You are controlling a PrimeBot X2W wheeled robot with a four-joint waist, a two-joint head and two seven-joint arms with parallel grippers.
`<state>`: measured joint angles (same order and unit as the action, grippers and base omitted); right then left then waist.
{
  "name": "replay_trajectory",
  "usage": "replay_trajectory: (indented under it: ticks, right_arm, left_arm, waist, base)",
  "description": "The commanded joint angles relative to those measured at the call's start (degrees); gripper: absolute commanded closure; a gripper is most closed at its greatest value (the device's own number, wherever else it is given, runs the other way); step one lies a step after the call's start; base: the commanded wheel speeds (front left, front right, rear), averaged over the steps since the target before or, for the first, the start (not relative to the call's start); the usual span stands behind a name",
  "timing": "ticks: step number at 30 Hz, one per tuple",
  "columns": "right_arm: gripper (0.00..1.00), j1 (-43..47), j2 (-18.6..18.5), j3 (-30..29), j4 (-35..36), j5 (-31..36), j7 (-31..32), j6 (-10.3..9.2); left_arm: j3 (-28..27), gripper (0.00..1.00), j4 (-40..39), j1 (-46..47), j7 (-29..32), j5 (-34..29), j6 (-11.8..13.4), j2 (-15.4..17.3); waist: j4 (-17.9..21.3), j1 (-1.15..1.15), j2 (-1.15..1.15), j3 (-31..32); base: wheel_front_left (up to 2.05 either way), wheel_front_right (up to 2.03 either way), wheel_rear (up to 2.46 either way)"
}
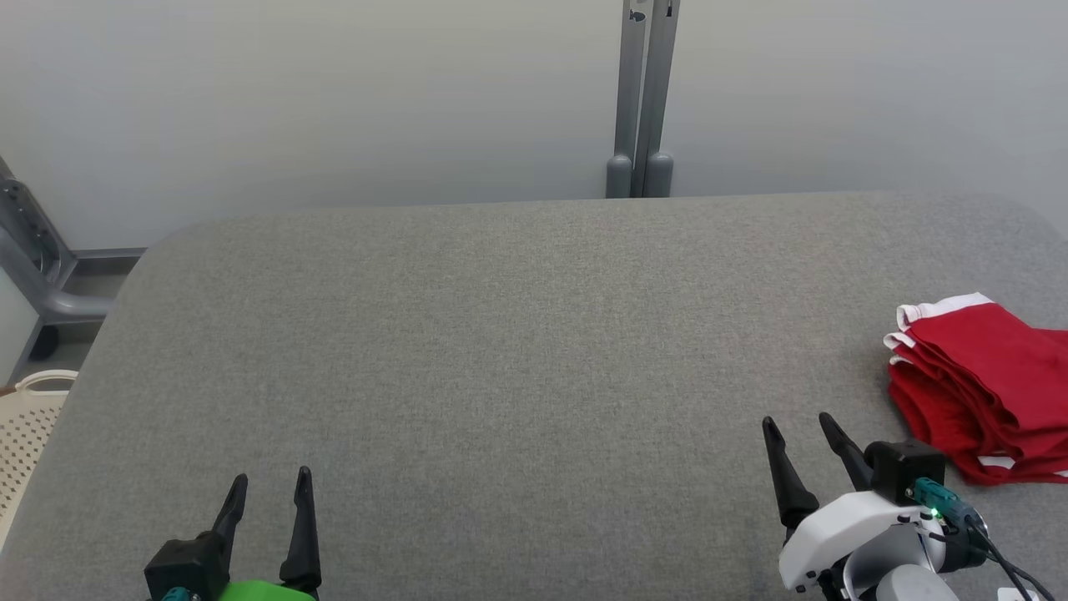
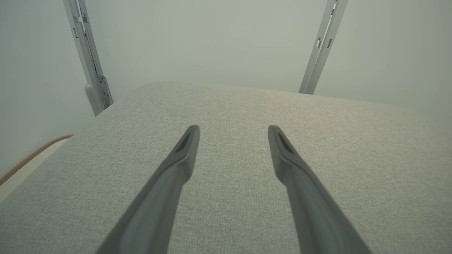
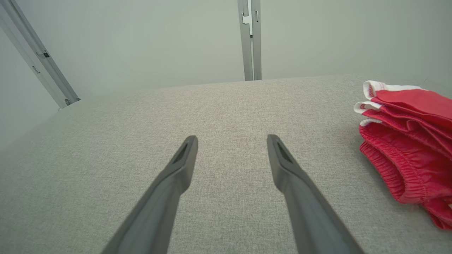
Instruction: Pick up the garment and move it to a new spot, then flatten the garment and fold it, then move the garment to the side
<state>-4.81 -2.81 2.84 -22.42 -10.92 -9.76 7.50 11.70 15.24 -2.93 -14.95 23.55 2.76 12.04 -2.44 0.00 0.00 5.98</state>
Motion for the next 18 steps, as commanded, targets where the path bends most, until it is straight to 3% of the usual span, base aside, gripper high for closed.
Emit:
replay_trajectory:
  ticks: [1, 2, 3, 7, 18]
  right_arm:
    - [0.0, -0.12, -0.2, 0.06, -0.08, -0.3, -0.39, -0.03]
    - [0.0, -0.12, -0.2, 0.07, -0.07, -0.29, -0.39, -0.03]
    - [1.0, 0.0, 0.0, 0.01, -0.05, -0.03, 0.0, 0.0]
    - [1.0, 1.7, 0.37, -0.09, -1.94, -0.2, 0.26, 0.01]
    - [1.0, 2.1, 0.3, -2.67, 0.51, -12.4, 3.03, 0.01]
  left_arm:
    - [0.03, 0.0, 0.19, 0.6, -0.2, -0.5, 0.16, 0.53]
    - [0.05, 0.0, 0.23, 0.56, -0.2, -0.53, 0.19, 0.54]
    - [0.01, 1.0, 0.09, -0.01, 0.01, 0.03, 0.0, 0.01]
    - [0.17, 1.0, 1.96, -0.91, 0.34, 0.28, -0.02, -0.75]
    - [-1.59, 1.0, 1.82, 1.09, 3.35, 10.56, -1.55, -1.98]
  waist:
    - [-0.02, 0.0, 0.0, -0.01]
    - [-0.02, 0.0, 0.0, -0.01]
    - [-0.02, 0.0, 0.0, -0.01]
    - [-0.01, 0.0, 0.0, -0.02]
    - [0.21, 0.0, 0.0, -0.56]
  base:
    - [0.0, 0.0, 0.0]
    - [0.0, 0.0, 0.0]
    - [0.0, 0.0, 0.0]
    - [0.0, 0.0, 0.0]
    - [0.0, 0.0, 0.0]
